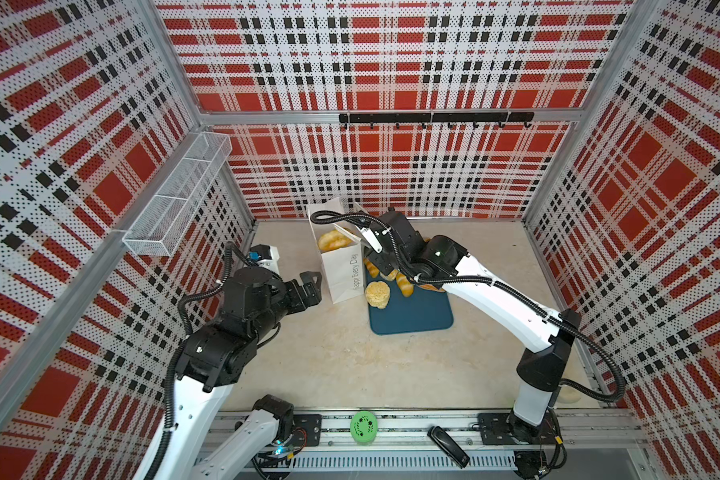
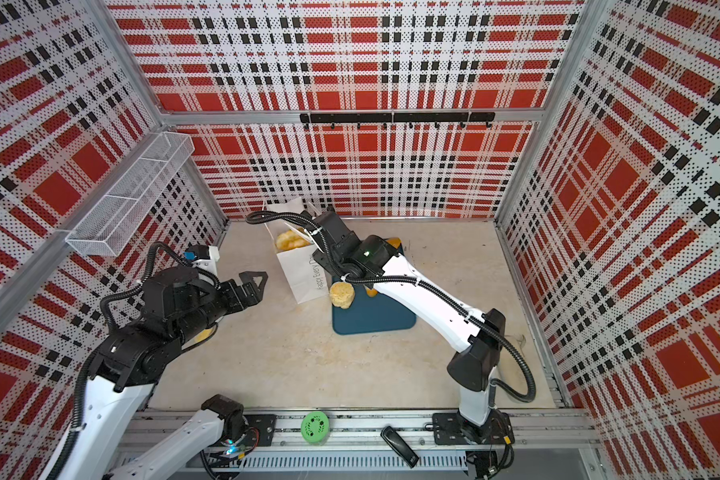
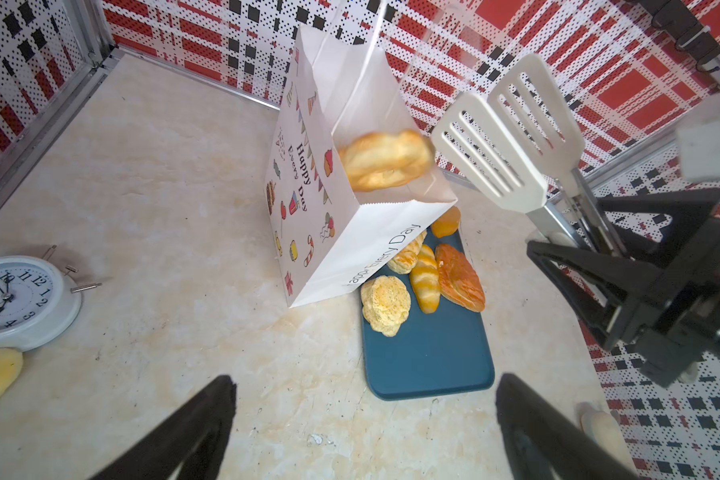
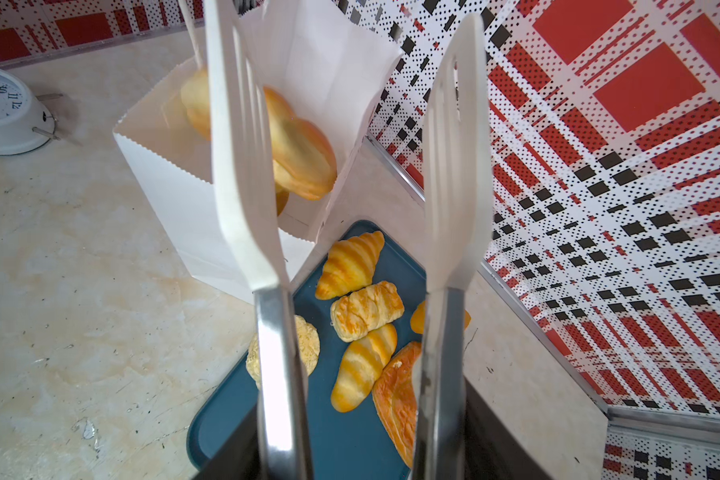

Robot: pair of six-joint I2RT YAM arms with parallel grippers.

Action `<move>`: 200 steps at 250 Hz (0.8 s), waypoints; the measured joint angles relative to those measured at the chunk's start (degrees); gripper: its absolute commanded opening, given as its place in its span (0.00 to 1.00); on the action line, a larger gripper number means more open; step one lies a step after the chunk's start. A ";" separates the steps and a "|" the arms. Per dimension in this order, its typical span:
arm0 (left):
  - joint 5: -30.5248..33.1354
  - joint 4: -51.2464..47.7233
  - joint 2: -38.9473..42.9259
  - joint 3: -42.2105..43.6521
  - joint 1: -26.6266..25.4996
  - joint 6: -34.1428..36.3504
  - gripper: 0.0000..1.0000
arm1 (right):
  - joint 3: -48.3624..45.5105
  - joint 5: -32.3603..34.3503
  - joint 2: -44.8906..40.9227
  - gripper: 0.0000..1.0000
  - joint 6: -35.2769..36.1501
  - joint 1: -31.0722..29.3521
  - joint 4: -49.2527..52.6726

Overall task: Place the fake bread into the paper bag
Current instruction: 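Move the empty tongs back down over the tray toward the remaining breads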

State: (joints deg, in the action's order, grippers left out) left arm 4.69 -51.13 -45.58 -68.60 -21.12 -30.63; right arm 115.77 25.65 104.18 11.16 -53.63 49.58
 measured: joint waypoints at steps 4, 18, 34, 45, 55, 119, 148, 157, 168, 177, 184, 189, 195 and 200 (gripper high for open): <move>0.09 0.00 0.00 0.00 -0.07 0.00 0.99 | 0.00 -0.04 -0.11 0.58 -0.02 0.02 0.07; 0.31 0.00 0.00 0.00 -0.33 -0.02 0.99 | 0.00 -0.42 -0.35 0.57 -0.11 0.04 0.15; 0.50 -0.02 0.00 0.00 -0.57 -0.04 0.99 | 0.00 -1.05 -0.55 0.57 -0.22 0.22 0.35; 0.59 -0.02 0.00 0.02 -0.76 -0.04 0.99 | -0.02 -1.44 -0.66 0.57 -0.31 0.44 0.52; 0.70 -0.02 0.00 0.04 -0.90 -0.04 0.99 | -0.07 -1.73 -0.76 0.57 -0.44 0.57 0.57; 1.84 -0.57 0.07 0.11 -2.03 -0.13 0.99 | -3.26 -3.65 -3.45 0.57 -2.29 3.06 0.83; 2.75 -0.81 0.22 0.15 -3.15 -0.20 0.99 | -5.57 -4.83 -5.64 0.57 -3.54 5.11 0.87; 3.08 -0.81 0.22 0.17 -3.50 -0.20 0.99 | -6.43 -5.11 -6.38 0.57 -3.93 5.66 0.85; 3.43 -0.83 0.22 0.22 -3.96 -0.22 1.00 | -7.45 -5.62 -7.23 0.57 -4.39 6.29 0.98; 3.74 -0.81 0.22 0.28 -4.37 -0.26 1.00 | -8.13 -6.01 -7.87 0.57 -4.76 6.88 1.18; 4.09 -0.83 0.22 0.35 -4.74 -0.28 0.99 | -8.68 -6.27 -8.31 0.57 -5.01 7.23 1.25; 4.39 -0.81 0.22 0.46 -5.09 -0.37 0.99 | -9.05 -6.49 -8.57 0.56 -5.18 7.45 1.27; 4.63 -0.85 0.22 0.52 -5.44 -0.42 0.99 | -9.55 -6.82 -8.96 0.56 -5.35 7.72 1.31; 4.90 -0.87 0.22 0.59 -5.75 -0.42 0.99 | -10.01 -7.19 -9.25 0.56 -5.60 7.85 1.31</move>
State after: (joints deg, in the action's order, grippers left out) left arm 9.58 -52.01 -45.36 -68.01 -26.87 -31.05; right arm 105.75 18.46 94.94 5.56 -45.78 50.89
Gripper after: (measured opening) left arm 0.994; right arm 0.566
